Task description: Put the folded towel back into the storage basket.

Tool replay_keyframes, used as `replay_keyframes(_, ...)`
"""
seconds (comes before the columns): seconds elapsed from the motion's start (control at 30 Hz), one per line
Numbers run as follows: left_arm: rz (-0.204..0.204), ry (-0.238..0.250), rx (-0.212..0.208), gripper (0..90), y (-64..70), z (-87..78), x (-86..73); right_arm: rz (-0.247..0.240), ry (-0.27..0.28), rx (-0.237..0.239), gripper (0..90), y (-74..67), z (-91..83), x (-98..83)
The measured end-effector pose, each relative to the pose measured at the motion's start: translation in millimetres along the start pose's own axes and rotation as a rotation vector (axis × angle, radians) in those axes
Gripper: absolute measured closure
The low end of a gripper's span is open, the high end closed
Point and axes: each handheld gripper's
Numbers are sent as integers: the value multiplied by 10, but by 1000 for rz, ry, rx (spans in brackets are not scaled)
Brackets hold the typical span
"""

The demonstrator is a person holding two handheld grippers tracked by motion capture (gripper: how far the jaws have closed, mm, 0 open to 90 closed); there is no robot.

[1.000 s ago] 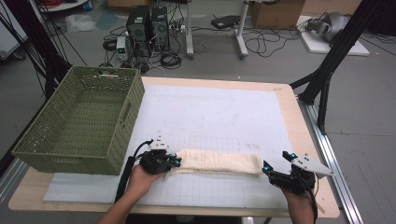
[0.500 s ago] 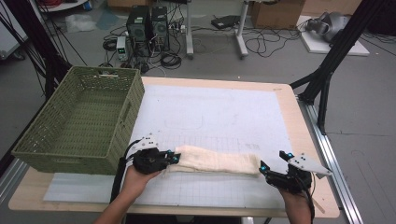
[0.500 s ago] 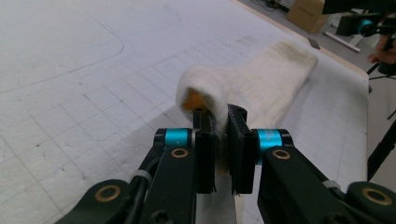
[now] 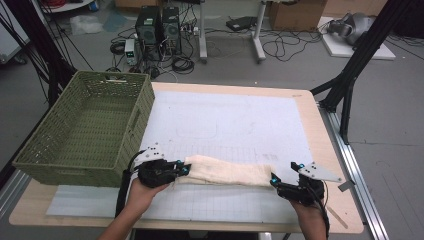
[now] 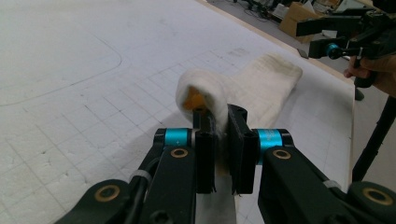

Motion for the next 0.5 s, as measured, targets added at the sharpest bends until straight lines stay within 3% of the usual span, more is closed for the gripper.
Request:
replay_keyframes(0.13, 16, 6, 5, 821, 0, -29, 0, 34, -38, 22, 172, 4, 106, -25)
replay_keyframes(0.17, 16, 8, 7, 820, 1, -37, -2, 35, -67, 31, 172, 0, 159, -40)
replay_keyframes(0.33, 34, 17, 19, 820, -1, -61, -11, 32, -103, 48, 176, -4, 239, -62)
replay_keyframes(0.5, 50, 17, 26, 819, 5, -69, -16, 28, -197, 96, 320, 1, 344, -127)
Point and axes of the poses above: each handheld gripper's, and its own axes: z roughly forward along the jaws, x roughly out of its top, y roughly to its right, and after that the axes turned 9 degrees about x, right-handed
